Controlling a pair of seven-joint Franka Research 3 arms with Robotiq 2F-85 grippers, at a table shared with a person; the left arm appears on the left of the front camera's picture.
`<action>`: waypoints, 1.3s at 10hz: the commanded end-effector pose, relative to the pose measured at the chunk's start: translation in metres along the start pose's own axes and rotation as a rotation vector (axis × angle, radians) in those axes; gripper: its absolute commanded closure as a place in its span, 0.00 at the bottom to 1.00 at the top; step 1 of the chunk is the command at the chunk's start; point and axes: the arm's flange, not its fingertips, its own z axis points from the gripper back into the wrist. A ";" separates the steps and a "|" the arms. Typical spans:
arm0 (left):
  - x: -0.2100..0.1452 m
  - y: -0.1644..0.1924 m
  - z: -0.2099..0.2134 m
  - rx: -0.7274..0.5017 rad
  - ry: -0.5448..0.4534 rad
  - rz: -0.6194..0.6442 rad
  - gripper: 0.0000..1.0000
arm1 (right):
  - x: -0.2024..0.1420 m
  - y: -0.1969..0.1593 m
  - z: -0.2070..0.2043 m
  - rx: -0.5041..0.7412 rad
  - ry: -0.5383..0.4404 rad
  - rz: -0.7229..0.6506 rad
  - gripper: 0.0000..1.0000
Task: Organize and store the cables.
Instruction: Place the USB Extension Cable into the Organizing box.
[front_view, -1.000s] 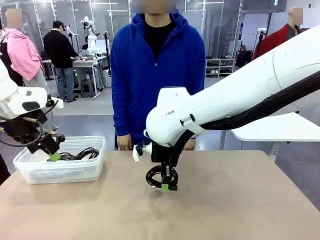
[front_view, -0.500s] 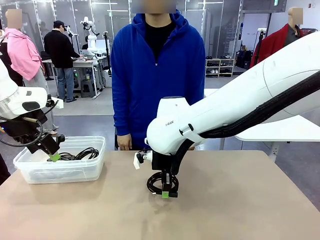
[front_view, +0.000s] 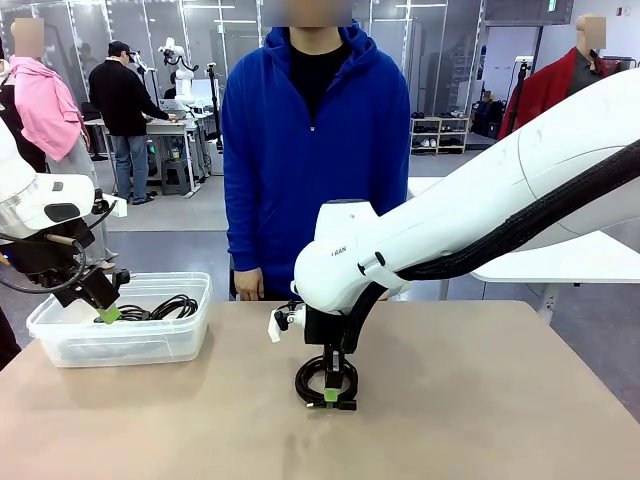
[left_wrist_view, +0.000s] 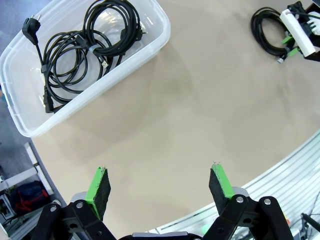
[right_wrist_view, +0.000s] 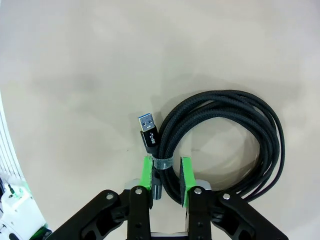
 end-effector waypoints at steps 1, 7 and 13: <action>-0.001 0.000 0.000 0.004 0.002 0.004 0.00 | 0.002 -0.001 0.001 -0.003 0.006 -0.026 0.46; -0.001 0.000 0.000 0.004 0.002 0.004 0.00 | -0.004 0.013 0.014 -0.012 0.008 -0.014 0.00; -0.001 0.000 0.000 0.004 0.002 0.004 0.00 | -0.033 0.023 0.070 -0.031 -0.038 -0.079 0.00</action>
